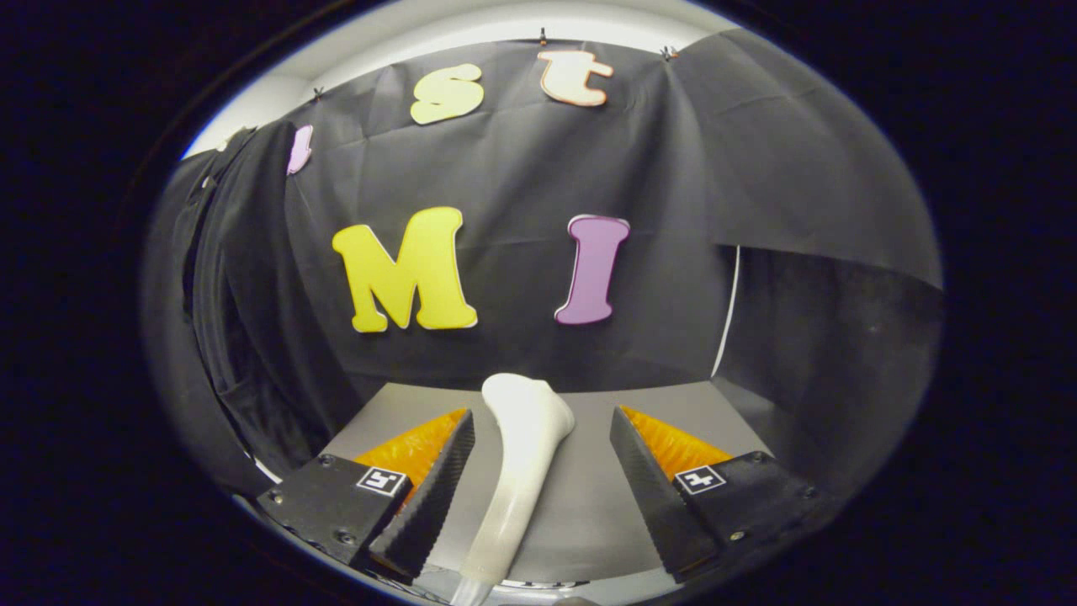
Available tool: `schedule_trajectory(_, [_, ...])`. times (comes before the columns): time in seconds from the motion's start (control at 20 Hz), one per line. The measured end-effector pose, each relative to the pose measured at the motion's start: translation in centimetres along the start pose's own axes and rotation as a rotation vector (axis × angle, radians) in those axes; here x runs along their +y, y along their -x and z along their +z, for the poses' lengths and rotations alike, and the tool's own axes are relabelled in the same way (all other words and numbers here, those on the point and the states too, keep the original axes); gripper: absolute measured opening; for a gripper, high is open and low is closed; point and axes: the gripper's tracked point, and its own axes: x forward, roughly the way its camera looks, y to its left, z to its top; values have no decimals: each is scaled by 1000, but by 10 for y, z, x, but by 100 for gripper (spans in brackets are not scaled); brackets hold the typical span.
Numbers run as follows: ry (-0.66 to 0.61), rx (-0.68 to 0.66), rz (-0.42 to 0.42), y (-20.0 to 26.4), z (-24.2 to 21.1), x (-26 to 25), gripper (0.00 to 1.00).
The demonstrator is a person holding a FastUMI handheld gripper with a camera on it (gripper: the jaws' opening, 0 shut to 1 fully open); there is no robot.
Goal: Iron the clothes twice with a garment steamer, once on the left side and once on the right side.
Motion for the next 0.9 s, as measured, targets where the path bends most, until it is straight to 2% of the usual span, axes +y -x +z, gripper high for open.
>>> schedule_trajectory(0.4, [8, 173, 40, -33, -59, 9, 100])
schedule_trajectory(0.6, [3, 212, 57, -39, -76, 14, 96])
schedule_trajectory(0.7, [-1, 239, 66, -37, -88, 19, 90])
schedule_trajectory(0.75, [-11, 250, 69, -37, -92, 20, 83])
schedule_trajectory(0.9, [-27, 254, 61, -35, -98, 16, 77])
